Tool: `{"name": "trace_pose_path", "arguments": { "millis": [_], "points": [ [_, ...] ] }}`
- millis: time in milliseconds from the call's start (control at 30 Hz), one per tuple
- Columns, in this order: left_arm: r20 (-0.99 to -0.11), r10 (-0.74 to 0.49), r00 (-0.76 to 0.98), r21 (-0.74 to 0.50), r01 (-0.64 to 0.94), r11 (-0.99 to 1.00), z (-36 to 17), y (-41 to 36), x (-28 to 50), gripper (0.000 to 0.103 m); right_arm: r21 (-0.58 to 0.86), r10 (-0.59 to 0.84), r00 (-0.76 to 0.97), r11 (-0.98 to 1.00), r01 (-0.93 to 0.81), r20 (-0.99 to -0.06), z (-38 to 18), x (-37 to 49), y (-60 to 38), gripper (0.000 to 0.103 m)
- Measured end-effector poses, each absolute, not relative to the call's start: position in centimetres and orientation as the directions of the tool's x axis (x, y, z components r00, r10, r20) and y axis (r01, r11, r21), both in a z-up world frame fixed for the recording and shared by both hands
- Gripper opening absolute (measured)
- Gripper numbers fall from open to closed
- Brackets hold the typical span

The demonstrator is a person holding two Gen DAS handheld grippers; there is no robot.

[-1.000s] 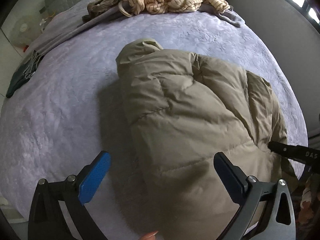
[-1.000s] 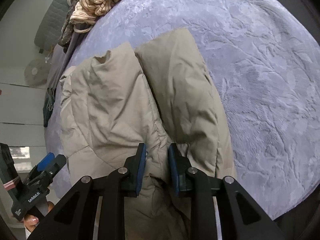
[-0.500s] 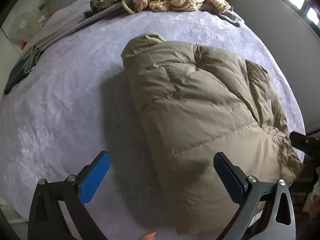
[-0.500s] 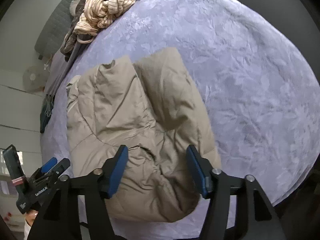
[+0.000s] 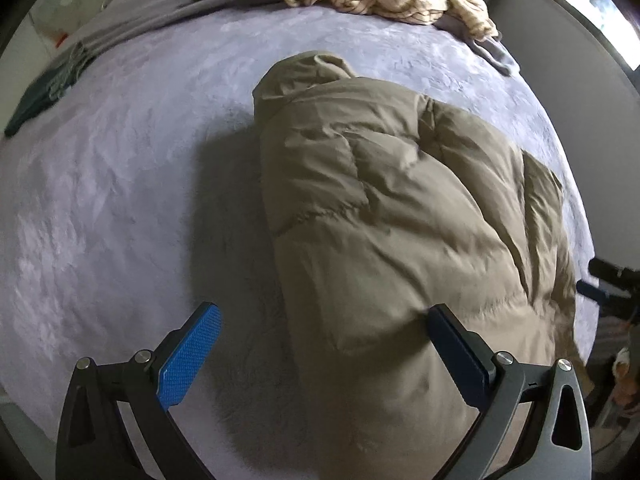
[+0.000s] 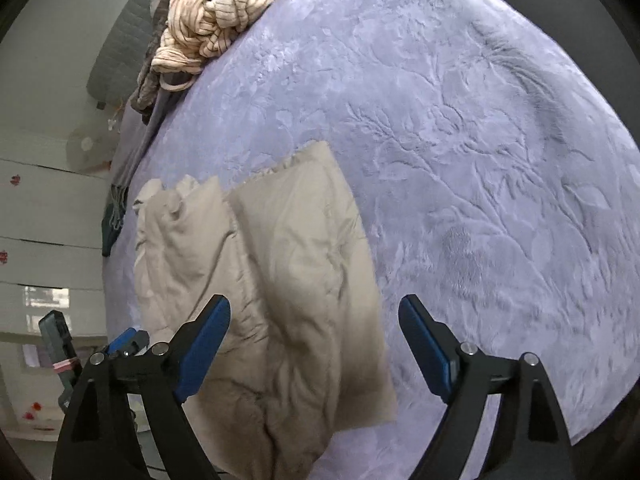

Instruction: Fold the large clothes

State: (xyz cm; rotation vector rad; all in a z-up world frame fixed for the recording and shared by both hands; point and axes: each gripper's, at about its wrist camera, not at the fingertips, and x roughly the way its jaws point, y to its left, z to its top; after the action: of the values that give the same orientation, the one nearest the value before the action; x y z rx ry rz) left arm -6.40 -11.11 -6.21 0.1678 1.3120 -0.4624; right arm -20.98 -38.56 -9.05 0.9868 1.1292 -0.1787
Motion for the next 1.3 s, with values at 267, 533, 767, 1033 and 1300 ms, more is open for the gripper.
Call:
{"name": "trace_pose_path", "arguments": {
  "millis": [267, 533, 767, 1033, 1300],
  "points": [
    [-0.909, -0.414, 0.048, -0.377, 0.329, 0.866, -8.5, -9.3, -3.7, 0.103, 0.689, 0.492, 0.487, 0.440, 0.577, -0.722, -14.0, -20.2, -39.8, 0.090],
    [-0.867, -0.498, -0.021, -0.484, 0.275, 0.830, -10.3, -9.3, -3.1, 0.103, 0.763, 0.562, 0.541, 0.301, 0.572, -0.626, -18.0, -19.1, -40.0, 0.090],
    [-0.861, -0.508, -0.038, -0.497, 0.281, 0.821, -10.4, -10.4, -3.0, 0.103, 0.895, 0.644, 0.645, 0.155, 0.418, -0.412, -17.0, -17.6, -39.2, 0.103],
    [-0.853, -0.521, -0.015, -0.499, 0.310, 0.809, -10.1, -10.4, -2.0, 0.103, 0.768, 0.670, 0.377, 0.534, 0.354, -0.639, -14.7, -12.5, -36.2, 0.103],
    [-0.736, -0.651, -0.185, -0.677, 0.221, 0.702, -14.6, -10.9, -0.3, 0.103, 0.738, 0.691, 0.272, 0.576, 0.353, -0.670, -17.3, -10.2, -34.5, 0.103]
  ]
}}
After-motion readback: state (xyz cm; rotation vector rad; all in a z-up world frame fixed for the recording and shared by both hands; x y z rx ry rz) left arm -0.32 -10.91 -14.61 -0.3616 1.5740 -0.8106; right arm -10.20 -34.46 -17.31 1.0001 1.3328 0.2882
